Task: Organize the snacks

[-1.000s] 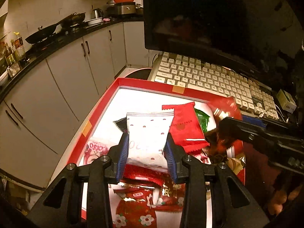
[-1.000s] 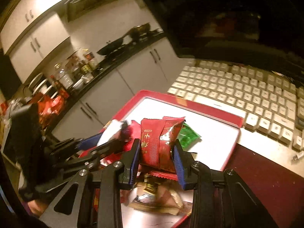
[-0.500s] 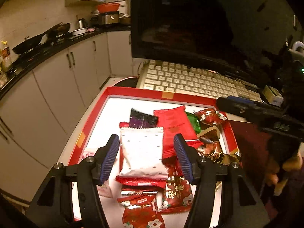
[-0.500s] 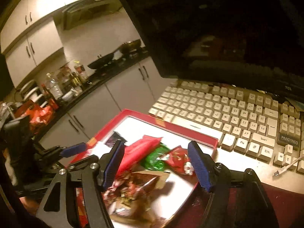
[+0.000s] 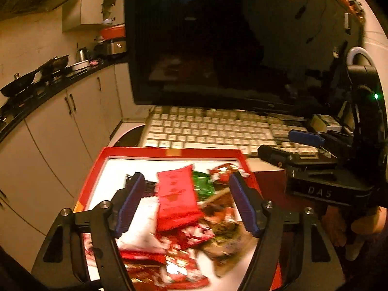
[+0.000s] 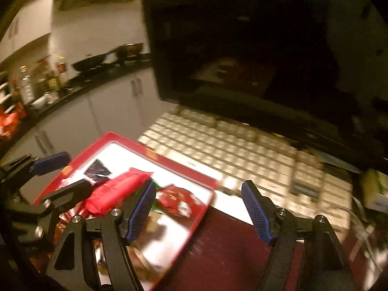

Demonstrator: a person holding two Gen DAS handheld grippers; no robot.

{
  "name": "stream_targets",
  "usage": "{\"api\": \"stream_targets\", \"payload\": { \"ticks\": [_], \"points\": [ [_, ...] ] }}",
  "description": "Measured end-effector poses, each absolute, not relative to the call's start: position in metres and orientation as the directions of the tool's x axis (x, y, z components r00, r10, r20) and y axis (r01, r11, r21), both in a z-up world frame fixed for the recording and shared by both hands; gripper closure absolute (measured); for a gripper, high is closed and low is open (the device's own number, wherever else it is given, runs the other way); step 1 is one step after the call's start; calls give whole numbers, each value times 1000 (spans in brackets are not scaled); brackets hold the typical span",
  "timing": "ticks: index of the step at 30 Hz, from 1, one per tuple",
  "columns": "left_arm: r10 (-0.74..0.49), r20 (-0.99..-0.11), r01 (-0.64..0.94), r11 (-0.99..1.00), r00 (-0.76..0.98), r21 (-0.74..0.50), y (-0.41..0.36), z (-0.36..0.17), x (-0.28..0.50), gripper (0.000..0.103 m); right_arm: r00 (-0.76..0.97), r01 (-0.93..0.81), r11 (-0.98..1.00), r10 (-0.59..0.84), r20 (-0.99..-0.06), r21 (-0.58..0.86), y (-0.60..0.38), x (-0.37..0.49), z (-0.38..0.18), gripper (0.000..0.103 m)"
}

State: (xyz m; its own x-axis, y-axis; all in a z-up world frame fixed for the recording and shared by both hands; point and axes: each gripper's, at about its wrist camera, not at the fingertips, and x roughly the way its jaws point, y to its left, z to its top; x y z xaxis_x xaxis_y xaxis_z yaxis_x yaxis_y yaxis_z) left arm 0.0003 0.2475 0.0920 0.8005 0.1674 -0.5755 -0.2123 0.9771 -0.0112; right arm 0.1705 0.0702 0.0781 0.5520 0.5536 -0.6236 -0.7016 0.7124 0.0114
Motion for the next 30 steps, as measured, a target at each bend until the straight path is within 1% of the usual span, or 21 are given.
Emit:
{"api": "stream_targets", "payload": {
  "ticks": [5,6,7,8,9,12,16,19,24,30],
  "points": [
    [160,-566,-188,982,809,8,209,103,-21,30,619,-605,797,478,-623,10,27,147,95,26],
    [162,-560,-185,983,812,16,204,105,-25,26,628,-590,808,466,-623,10,16,140,99,26],
    [169,-553,-183,983,816,31,194,107,-32,24,637,-575,818,455,-622,8,6,133,103,24],
    [179,-547,-183,982,818,48,184,109,-40,23,645,-563,827,443,-623,5,-2,127,107,21],
    [185,-543,-185,981,819,56,177,110,-44,23,655,-548,837,427,-623,-2,-10,120,110,19],
    [195,-529,-181,980,826,79,156,116,-63,23,683,-511,859,393,-616,-20,-32,100,118,19],
    [248,-514,-212,969,821,128,136,121,-78,23,721,-482,875,360,-592,-54,-56,75,124,19],
    [261,-505,-225,965,822,132,130,125,-84,23,741,-470,879,344,-577,-79,-68,60,125,19],
    [267,-521,-243,963,811,115,129,127,-80,23,778,-431,893,294,-555,-132,-78,46,125,19],
    [291,-527,-284,954,799,97,142,119,-79,23,788,-428,894,299,-538,-130,-76,44,125,19]
  ]
}}
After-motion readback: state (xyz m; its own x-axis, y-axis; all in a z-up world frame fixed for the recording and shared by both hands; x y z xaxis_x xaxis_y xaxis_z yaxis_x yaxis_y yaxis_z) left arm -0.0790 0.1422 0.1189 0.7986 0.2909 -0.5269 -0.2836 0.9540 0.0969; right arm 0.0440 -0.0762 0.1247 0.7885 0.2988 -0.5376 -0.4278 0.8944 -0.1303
